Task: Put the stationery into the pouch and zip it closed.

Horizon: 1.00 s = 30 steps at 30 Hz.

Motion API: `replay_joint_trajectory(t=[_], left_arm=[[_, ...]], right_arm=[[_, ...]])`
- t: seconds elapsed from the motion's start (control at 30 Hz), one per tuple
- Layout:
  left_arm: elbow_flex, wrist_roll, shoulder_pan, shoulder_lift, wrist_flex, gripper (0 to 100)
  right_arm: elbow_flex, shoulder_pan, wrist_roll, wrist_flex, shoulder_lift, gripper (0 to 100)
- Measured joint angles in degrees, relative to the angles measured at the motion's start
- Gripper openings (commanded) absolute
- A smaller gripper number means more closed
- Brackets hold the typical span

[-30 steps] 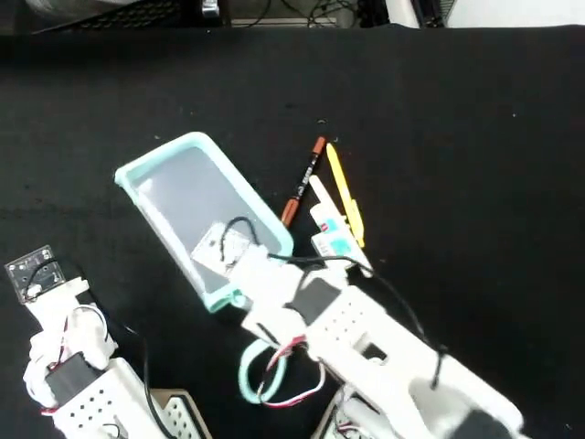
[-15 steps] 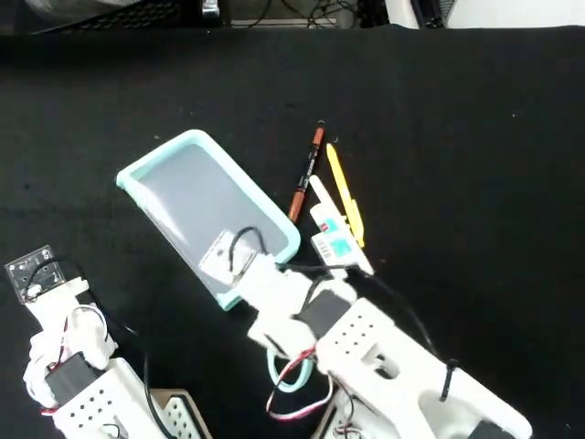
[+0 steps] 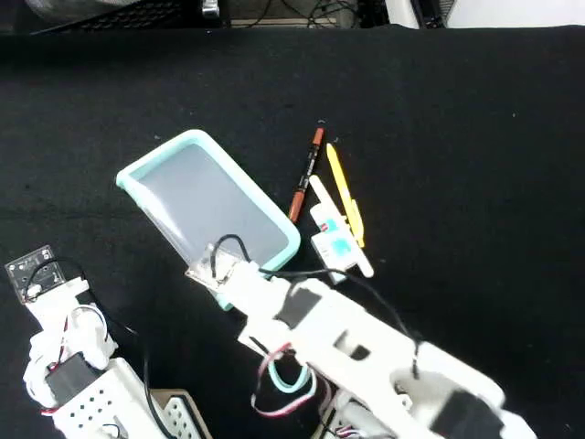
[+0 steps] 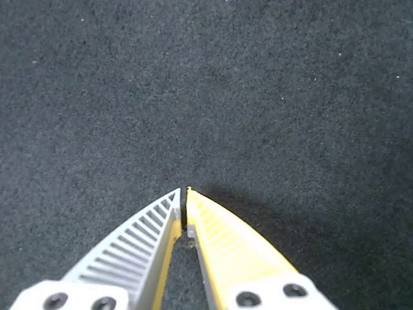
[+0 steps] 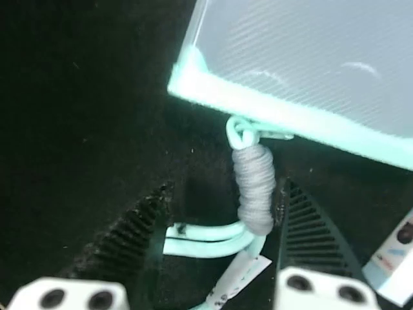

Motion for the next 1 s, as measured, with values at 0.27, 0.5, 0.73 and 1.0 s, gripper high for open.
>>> replay_joint_trajectory(t=[0.27,0.5,0.73,1.0], left_arm=[[0.0,0.0,0.0,0.0,0.0,3],[0.0,0.0,0.5,0.0,-2.2,3],[0.0,0.0,13.7,0.0,-19.8,3],[-5.8,11.1,31.6,0.0,-16.6,14]], right_arm=[[-8.9,8.1,0.1,-0.6,13.7,1.5],[-10.7,9.1,0.4,1.3,9.5,1.1],[-12.1,9.5,6.3,2.3,-6.2,1.2],[-17.7,9.6,11.0,2.3,-14.5,1.2]])
